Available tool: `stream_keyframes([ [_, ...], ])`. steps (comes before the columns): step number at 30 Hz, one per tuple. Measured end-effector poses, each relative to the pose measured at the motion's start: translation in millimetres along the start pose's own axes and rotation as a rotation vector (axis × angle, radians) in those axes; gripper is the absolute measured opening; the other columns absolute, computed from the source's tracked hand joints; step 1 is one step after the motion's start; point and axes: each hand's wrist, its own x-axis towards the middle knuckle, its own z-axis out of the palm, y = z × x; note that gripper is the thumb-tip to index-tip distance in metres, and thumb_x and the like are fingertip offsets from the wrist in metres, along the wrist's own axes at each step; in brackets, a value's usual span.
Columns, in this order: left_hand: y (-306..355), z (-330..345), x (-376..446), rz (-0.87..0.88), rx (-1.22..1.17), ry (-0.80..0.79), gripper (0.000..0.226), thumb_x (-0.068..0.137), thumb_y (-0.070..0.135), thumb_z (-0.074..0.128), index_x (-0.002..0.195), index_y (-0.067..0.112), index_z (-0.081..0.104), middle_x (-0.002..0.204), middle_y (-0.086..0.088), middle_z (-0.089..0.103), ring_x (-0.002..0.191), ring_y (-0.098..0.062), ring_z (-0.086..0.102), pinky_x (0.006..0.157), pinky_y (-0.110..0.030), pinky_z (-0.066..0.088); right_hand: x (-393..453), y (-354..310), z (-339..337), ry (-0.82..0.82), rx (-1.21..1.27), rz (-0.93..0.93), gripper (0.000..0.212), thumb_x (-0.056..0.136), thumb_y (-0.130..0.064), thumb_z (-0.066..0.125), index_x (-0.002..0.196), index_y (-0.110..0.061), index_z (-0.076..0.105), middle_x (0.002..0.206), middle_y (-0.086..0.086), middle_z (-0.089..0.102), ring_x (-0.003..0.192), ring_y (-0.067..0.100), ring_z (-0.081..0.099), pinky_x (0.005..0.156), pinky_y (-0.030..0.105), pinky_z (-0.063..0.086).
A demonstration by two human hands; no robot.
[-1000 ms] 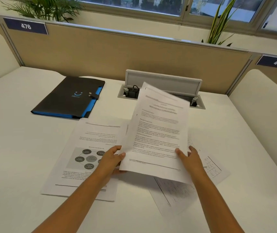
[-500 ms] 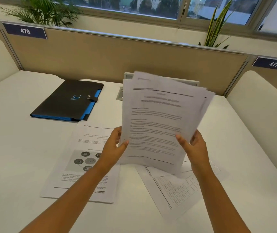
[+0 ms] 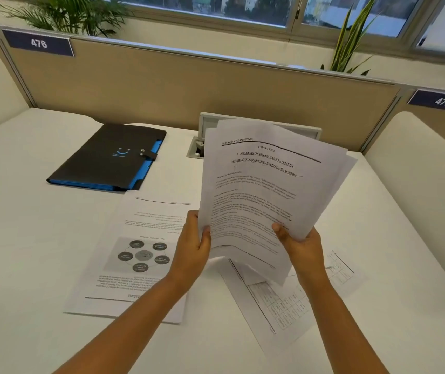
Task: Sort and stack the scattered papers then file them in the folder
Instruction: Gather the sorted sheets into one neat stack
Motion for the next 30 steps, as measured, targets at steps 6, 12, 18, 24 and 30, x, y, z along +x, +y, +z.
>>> stream_keyframes([
  [6,-14.1,-1.2,-9.3,-0.084,0.014,0.004,0.028,0.093,0.014,0.045,0.118,0.024,0.037,0.116,0.004,0.048,0.108,-0.013,0.049,0.089,-0.024,0.044,-8.0,22.0,2.2,-0.057,-0.089,0.045,0.039,0.067,-0.033,0.073,0.101,-0.038,0.055,0.101,-0.013,0.064,0.089,-0.003,0.064,0.068,0.014,0.056],
  [12,-19.1,-28.3,-0.8,-0.12,0.074,0.141,0.013,0.091,0.011,0.049,0.1,0.021,0.048,0.088,0.014,0.058,0.082,-0.004,0.059,0.058,-0.004,0.047,-7.8,26.5,-3.4,-0.01,-0.22,0.004,0.034,0.082,-0.029,0.064,0.11,-0.037,0.047,0.104,-0.017,0.059,0.091,-0.001,0.061,0.063,0.007,0.051],
  [18,-14.8,-61.1,-0.9,-0.166,0.114,0.3,0.016,0.091,0.019,0.051,0.106,0.02,0.053,0.097,0.005,0.059,0.081,-0.011,0.059,0.068,-0.016,0.047,-5.2,18.0,27.6,-0.043,-0.272,0.02,0.044,0.083,-0.027,0.064,0.123,-0.026,0.046,0.106,-0.02,0.056,0.09,-0.01,0.052,0.062,0.001,0.045],
  [24,-33.1,-114.8,-7.7,-0.291,0.293,0.466,0.027,0.092,0.007,0.045,0.116,0.005,0.058,0.111,-0.013,0.063,0.093,-0.02,0.053,0.083,-0.034,0.044,-18.8,30.4,90.9,-0.302,-0.366,0.165,0.066,0.086,-0.025,0.061,0.142,-0.022,0.026,0.141,-0.004,0.042,0.127,0.014,0.042,0.098,0.024,0.033],
  [30,-69.1,-159.2,-17.8,-0.451,0.616,0.386,0.025,0.09,0.007,0.047,0.108,-0.001,0.061,0.112,-0.026,0.059,0.099,-0.04,0.056,0.082,-0.044,0.044,-32.2,54.8,135.7,-0.446,-0.44,0.424,0.089,0.085,-0.036,0.061,0.147,-0.014,0.001,0.147,0.006,0.037,0.132,0.022,0.039,0.104,0.03,0.034],
])
